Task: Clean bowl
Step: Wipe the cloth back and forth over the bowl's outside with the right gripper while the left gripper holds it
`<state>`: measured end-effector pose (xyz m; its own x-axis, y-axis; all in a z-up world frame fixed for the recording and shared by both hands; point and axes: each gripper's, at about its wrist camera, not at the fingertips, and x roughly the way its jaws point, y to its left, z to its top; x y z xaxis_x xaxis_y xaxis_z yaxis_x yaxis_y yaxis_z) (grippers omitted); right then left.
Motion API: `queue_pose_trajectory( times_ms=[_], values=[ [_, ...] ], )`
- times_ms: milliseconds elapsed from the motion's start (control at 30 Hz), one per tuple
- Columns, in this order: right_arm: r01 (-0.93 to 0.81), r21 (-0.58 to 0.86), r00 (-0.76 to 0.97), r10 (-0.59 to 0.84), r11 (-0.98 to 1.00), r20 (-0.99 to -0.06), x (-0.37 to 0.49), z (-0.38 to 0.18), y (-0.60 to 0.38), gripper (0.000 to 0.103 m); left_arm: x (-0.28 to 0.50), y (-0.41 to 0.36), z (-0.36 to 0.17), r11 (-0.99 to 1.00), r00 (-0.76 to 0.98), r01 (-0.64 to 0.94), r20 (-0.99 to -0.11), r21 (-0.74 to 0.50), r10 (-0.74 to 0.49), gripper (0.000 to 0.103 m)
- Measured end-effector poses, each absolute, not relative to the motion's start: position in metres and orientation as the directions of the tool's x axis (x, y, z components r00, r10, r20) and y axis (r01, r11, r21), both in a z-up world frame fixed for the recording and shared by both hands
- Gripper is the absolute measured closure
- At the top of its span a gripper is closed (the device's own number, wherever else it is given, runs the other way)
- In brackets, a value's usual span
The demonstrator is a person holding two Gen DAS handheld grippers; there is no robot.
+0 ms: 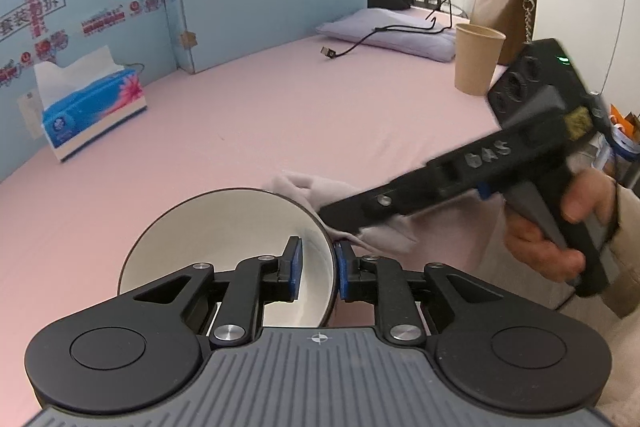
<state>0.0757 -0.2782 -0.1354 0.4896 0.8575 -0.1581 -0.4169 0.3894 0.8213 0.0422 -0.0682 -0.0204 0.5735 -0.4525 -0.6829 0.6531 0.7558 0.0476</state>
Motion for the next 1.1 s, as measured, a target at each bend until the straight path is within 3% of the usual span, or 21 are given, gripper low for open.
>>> queue_pose_trajectory(
  times_ms=[500,1100],
  values=[
    [-0.410,0.822,0.498,0.852,0.395,-0.161,0.096,-0.129,-0.265,0.092,0.032,-0.059,-0.021,0.719,0.538,0.694,-0.693,0.042,-0.479,0.090],
    [-0.455,0.795,0.454,0.872,0.401,-0.180,0.132,-0.122,-0.238,0.092,0.023,-0.037,-0.021,0.712,0.527,0.702,-0.684,0.016,-0.504,0.090]
  ],
)
